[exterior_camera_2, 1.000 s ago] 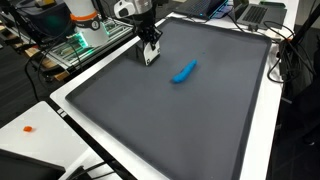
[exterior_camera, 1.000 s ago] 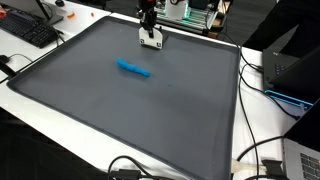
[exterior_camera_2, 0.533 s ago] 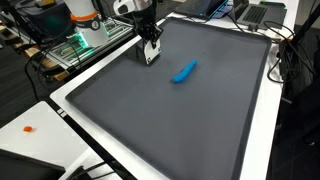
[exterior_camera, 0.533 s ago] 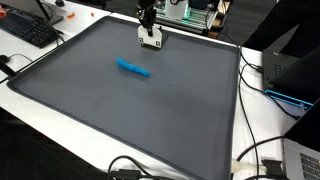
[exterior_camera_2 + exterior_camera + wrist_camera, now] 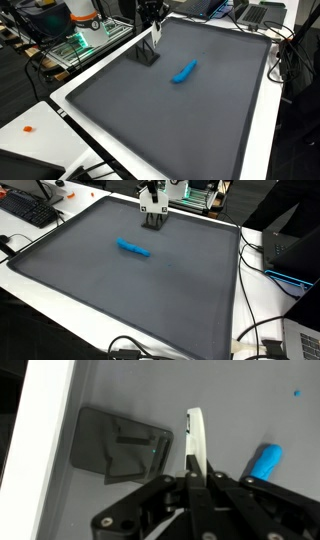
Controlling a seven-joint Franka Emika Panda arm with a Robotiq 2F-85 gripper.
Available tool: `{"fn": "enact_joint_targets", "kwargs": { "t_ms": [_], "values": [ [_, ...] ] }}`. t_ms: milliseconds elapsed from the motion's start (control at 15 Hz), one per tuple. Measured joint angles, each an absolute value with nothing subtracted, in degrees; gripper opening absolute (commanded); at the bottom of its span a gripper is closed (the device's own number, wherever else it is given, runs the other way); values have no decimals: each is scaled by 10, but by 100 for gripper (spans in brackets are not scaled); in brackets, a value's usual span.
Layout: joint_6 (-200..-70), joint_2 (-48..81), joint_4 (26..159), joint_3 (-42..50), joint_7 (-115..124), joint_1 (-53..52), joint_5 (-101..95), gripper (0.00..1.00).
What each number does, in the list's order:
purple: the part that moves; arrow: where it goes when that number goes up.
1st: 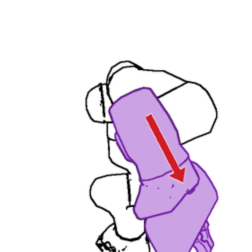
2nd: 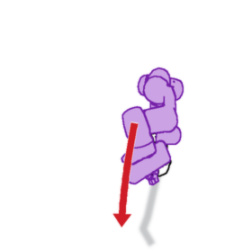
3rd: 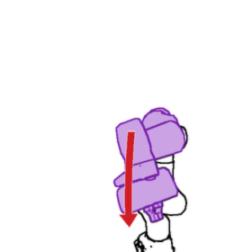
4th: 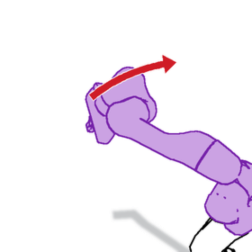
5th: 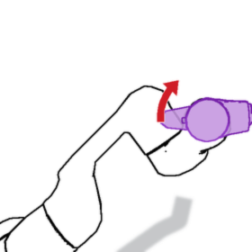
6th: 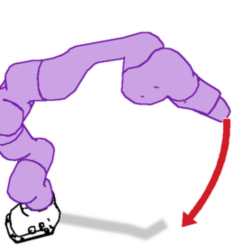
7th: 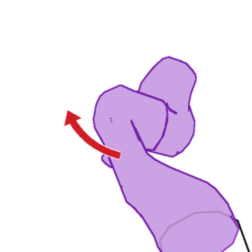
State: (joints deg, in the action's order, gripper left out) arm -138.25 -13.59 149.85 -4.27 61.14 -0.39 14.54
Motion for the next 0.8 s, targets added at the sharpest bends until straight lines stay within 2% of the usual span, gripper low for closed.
{"fn": "enact_joint_targets", "kwargs": {
  "t_ms": [267, 800],
  "values": [
    [-1311, -121, 1426, -49, 537, -10, 110, 1],
    [-1260, -18, 1285, -55, 347, -24, 66, 1]
  ]
}}
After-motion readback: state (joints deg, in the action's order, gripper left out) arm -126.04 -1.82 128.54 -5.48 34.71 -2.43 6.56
